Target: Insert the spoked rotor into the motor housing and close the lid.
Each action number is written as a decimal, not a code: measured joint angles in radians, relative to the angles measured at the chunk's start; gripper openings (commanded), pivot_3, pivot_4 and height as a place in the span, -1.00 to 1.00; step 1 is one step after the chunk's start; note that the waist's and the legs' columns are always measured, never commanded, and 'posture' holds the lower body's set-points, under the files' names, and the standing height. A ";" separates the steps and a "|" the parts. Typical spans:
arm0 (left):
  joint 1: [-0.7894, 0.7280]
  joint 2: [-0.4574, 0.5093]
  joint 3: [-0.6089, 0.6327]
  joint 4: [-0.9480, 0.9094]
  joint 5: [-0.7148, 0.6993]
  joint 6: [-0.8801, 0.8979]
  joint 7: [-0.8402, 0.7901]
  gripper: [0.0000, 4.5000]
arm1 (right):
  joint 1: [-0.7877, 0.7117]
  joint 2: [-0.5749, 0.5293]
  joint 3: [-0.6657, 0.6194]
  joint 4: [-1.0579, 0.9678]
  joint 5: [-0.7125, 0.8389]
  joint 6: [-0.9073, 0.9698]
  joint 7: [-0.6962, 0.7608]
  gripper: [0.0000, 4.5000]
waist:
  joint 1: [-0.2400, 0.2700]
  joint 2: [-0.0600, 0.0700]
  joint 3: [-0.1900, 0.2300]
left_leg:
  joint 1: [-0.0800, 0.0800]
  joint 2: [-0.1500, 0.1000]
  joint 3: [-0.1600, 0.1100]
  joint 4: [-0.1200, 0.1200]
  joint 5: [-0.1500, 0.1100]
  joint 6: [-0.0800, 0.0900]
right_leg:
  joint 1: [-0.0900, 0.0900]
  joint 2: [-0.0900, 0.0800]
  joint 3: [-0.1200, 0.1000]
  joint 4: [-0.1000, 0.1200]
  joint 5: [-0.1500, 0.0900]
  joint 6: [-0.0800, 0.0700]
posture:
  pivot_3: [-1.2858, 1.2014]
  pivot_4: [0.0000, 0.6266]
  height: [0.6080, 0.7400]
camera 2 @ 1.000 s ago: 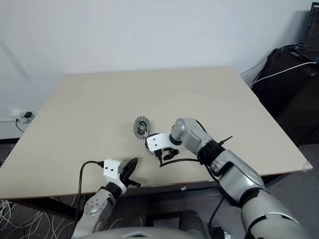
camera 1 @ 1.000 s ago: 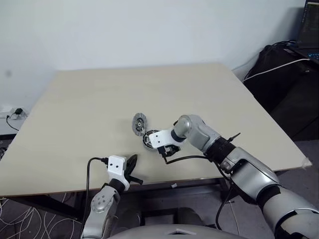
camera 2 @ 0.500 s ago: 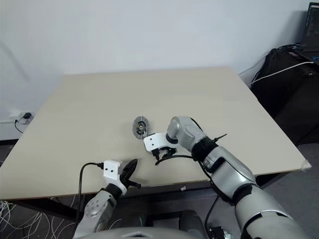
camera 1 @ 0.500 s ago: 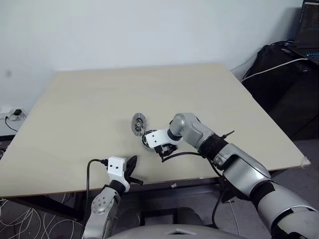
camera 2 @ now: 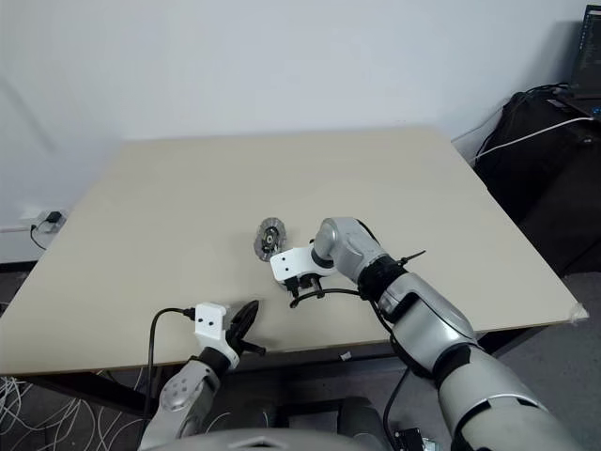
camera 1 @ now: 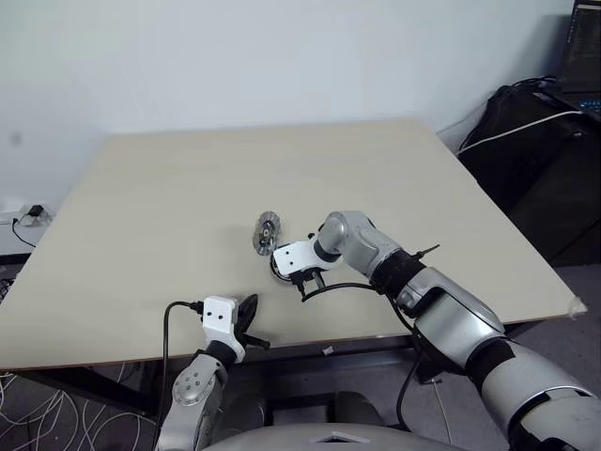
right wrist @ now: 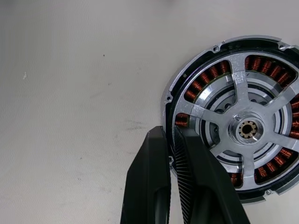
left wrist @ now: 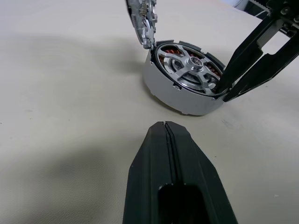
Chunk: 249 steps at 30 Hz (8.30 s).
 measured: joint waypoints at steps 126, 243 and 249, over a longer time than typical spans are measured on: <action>-0.008 0.003 -0.006 -0.004 -0.031 0.025 -0.014 -1.00 | 0.218 -0.280 0.083 -0.568 0.085 -0.017 0.030 -0.21 | 0.027 -0.007 0.005 | -0.003 0.000 0.000 0.002 -0.001 0.002 | 0.000 -0.001 -0.001 -0.003 0.000 0.004 | 0.03 -1.00 1.00; -0.007 -0.006 -0.005 -0.003 -0.039 0.023 -0.015 -1.00 | 0.306 0.002 -0.315 -0.647 0.615 1.097 -0.450 -0.24 | 0.023 -0.007 0.003 | -0.004 0.000 0.000 0.006 -0.001 0.000 | 0.000 -0.001 -0.001 -0.001 0.000 -0.002 | 0.03 -1.00 1.00; -0.005 -0.006 -0.005 -0.003 -0.039 0.023 -0.013 -1.00 | 0.297 0.026 -0.328 -0.647 0.645 1.102 -0.481 0.63 | 0.012 -0.007 0.003 | -0.004 0.001 0.000 0.005 -0.001 0.001 | -0.001 0.000 -0.001 -0.001 0.000 -0.002 | 0.03 -1.00 1.00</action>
